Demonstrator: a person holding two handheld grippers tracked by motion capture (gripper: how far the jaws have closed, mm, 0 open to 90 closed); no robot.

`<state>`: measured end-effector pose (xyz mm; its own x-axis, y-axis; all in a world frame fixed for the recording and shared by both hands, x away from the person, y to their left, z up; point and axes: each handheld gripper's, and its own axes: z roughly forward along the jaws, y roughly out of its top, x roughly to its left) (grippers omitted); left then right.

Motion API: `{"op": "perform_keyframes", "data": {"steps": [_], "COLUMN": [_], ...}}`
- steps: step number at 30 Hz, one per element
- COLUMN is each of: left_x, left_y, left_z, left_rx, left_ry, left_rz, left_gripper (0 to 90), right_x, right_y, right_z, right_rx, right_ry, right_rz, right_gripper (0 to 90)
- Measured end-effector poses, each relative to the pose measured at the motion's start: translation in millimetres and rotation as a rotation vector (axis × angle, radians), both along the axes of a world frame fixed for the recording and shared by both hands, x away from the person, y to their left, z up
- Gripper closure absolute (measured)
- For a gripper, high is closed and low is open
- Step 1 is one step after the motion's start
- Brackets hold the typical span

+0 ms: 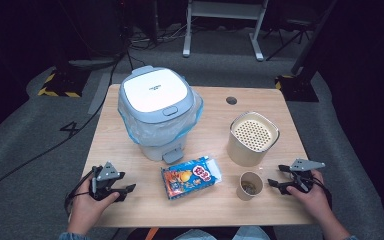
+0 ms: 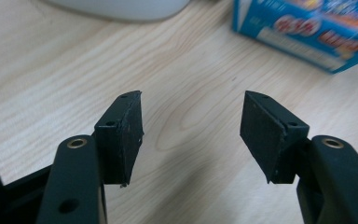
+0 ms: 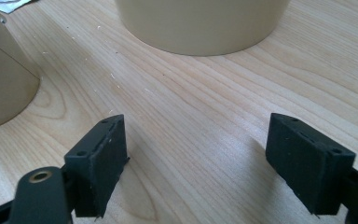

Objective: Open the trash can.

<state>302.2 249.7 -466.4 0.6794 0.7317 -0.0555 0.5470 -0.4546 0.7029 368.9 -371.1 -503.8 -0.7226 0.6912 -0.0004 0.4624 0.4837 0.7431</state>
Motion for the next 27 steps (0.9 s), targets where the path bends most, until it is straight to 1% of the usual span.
{"op": "perform_keyframes", "data": {"steps": [1,2,3,4,5,6,7,8,9,10,11,12,13,14,15,16,17,18,19,22,23,24,25,26,27], "left_x": [0.0,-1.8,-4.4,-5.4,-6.4,-6.4,-7.4,-8.6,-9.0,-9.1,-9.1,-9.2,-9.0,-9.0,-9.0,-8.8,-8.5,-7.9,-7.9,-3.9,-3.9,-0.5,-0.5,4.0,6.6], "left_y": [0.0,-0.8,-2.8,-3.6,-5.0,-5.0,-6.7,-8.9,-10.2,-11.4,-11.4,-14.5,-15.3,-15.3,-16.7,-18.5,-19.7,-21.0,-21.0,-28.8,-28.8,-32.9,-32.9,-36.7,-38.4], "left_z": [0.0,5.6,13.9,19.2,24.3,24.3,30.5,38.5,42.8,47.3,47.3,55.3,59.8,59.8,65.0,72.2,76.5,80.9,80.9,97.5,97.5,106.1,106.1,115.0,119.2], "left_rx": [0.0,-0.005,-0.038,-0.043,-0.046,-0.046,-0.051,-0.083,-0.104,-0.108,-0.108,-0.089,-0.077,-0.077,-0.088,-0.116,-0.13,-0.13,-0.13,-0.125,-0.125,-0.128,-0.128,-0.13,-0.135], "left_ry": [0.0,-0.02,-0.014,-0.017,-0.028,-0.028,-0.045,-0.054,-0.044,-0.036,-0.036,-0.039,-0.047,-0.047,-0.06,-0.079,-0.088,-0.099,-0.099,-0.136,-0.136,-0.148,-0.148,-0.161,-0.167], "left_rz": [0.0,-0.012,-0.01,-0.01,-0.008,-0.008,-0.011,-0.008,-0.007,-0.015,-0.015,-0.012,-0.008,-0.008,-0.004,-0.012,-0.02,-0.031,-0.031,-0.069,-0.069,-0.069,-0.069,-0.081,-0.089], "left_gripper": [39.1,38.7,39.0,39.0,38.9,38.9,38.9,38.9,39.4,41.0,41.6,42.9,43.8,43.7,43.4,43.4,43.8,44.2,44.4,45.8,45.7,46.2,47.4,48.6,49.6], "right_x": [0.0,0.0,0.0,0.0,0.0,0.0,-0.1,-0.5,-0.5,-0.9,-0.9,-1.2,-1.3,-1.3,-1.9,-2.0,-2.2,-2.4,-2.4,-2.9,-2.9,-3.0,-3.1,-3.0,-3.1], "right_y": [0.0,0.0,0.0,-0.1,-0.2,-0.2,-0.1,-0.6,-0.9,-1.1,-1.1,-1.8,-1.9,-1.9,-2.2,-2.3,-2.6,-2.8,-2.8,-3.3,-3.3,-3.3,-3.2,-3.3,-3.2], "right_z": [0.0,0.0,0.0,0.0,0.0,0.0,0.0,0.1,0.1,0.1,0.1,0.2,0.2,0.2,0.3,0.3,0.3,0.3,0.3,0.5,0.5,0.4,0.5,0.4,0.5], "right_rx": [0.0,0.0,0.0,0.0,0.0,0.0,0.001,0.001,0.002,0.004,0.004,0.004,0.003,0.003,0.007,0.007,0.008,0.009,0.009,0.009,0.009,0.009,0.01,0.009,0.01], "right_ry": [0.0,0.0,0.0,0.0,0.0,0.0,0.0,-0.002,-0.004,-0.003,-0.003,-0.006,-0.007,-0.007,-0.006,-0.006,-0.007,-0.009,-0.009,-0.011,-0.011,-0.011,-0.011,-0.011,-0.01], "right_rz": [0.0,0.001,0.001,0.001,0.001,0.001,0.001,0.001,0.002,0.002,0.002,0.005,0.005,0.005,0.005,0.006,0.008,0.008,0.008,0.008,0.008,0.009,0.009,0.009,0.009], "right_gripper": [21.0,21.0,21.0,21.1,21.2,21.2,21.5,22.7,23.2,23.9,23.9,24.8,25.2,25.2,26.7,27.3,28.1,28.6,28.6,30.6,30.6,30.7,30.7,30.8,30.7]}}
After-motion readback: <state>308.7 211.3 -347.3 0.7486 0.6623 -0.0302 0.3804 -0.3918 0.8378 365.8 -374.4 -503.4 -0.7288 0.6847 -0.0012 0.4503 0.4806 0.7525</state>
